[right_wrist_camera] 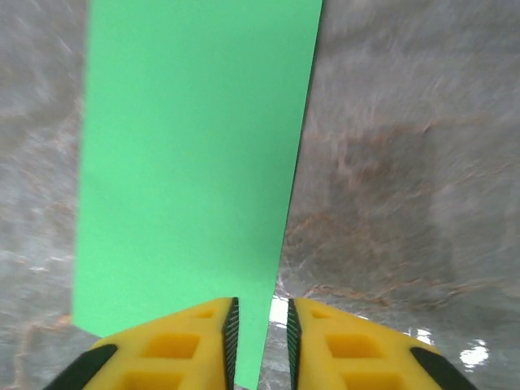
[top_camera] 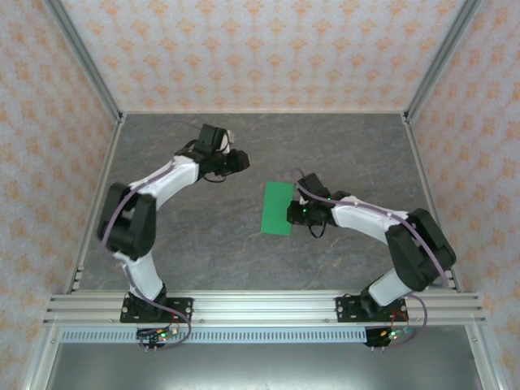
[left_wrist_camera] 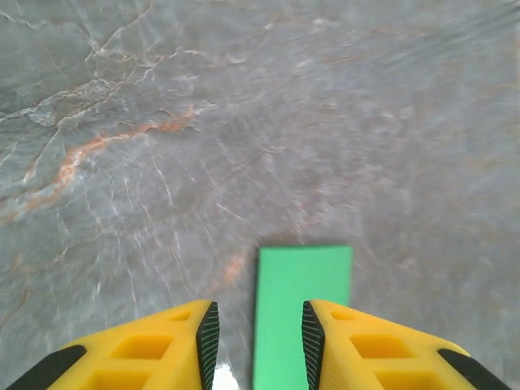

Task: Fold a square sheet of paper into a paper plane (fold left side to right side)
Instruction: First fold the square sheet of paper in half at the center of the table, then fold the triangle a second time at the center of the table.

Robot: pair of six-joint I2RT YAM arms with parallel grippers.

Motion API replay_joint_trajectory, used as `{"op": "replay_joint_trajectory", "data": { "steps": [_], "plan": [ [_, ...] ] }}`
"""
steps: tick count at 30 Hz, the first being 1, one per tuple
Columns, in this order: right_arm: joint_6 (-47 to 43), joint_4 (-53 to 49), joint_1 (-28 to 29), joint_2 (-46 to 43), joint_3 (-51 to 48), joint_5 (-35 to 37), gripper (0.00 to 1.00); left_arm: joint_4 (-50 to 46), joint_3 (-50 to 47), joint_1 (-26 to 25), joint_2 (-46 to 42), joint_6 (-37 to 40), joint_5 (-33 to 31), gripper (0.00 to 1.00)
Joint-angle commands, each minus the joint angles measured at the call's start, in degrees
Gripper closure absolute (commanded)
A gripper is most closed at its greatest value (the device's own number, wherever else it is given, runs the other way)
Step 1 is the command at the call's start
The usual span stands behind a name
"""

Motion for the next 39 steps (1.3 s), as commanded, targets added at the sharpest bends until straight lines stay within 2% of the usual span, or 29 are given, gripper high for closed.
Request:
{"op": "replay_joint_trajectory", "data": {
  "steps": [1,3,6,10,19,24,30,39],
  "plan": [
    [-2.9,3.7,-2.6,-4.7,-1.3,-1.1,0.59,4.0,-8.9,-2.4,-6.2,-1.1,-0.2,0.63],
    [-2.4,6.8,-4.7,-4.7,-1.9,-2.3,0.53,5.2,-13.0,-4.9,-8.3,-1.8,-0.2,0.62],
    [-1.3,11.1,-8.0,-2.1,-1.4,-5.8,0.48,7.5,-17.0,-9.2,-9.0,-3.3,0.5,0.62],
    [-0.4,14.6,-9.3,2.7,1.2,-7.5,0.42,12.9,-20.0,-12.4,-6.9,-6.3,1.9,0.62],
    [-0.4,14.7,-9.5,11.1,5.7,-6.5,0.37,17.5,-18.2,-14.7,0.7,-8.4,6.4,0.63],
    [-0.2,15.0,-9.8,13.1,6.4,-7.2,0.33,14.7,-17.7,-15.1,2.5,-7.2,3.6,0.63],
    [-0.3,15.8,-10.0,14.2,7.4,-7.4,0.28,16.0,-19.6,-15.6,4.7,-7.7,4.0,0.63],
    [1.6,18.2,-10.0,18.1,9.9,-10.8,0.29,15.4,-22.2,-15.9,4.0,-7.5,2.3,0.63]
  ]
}}
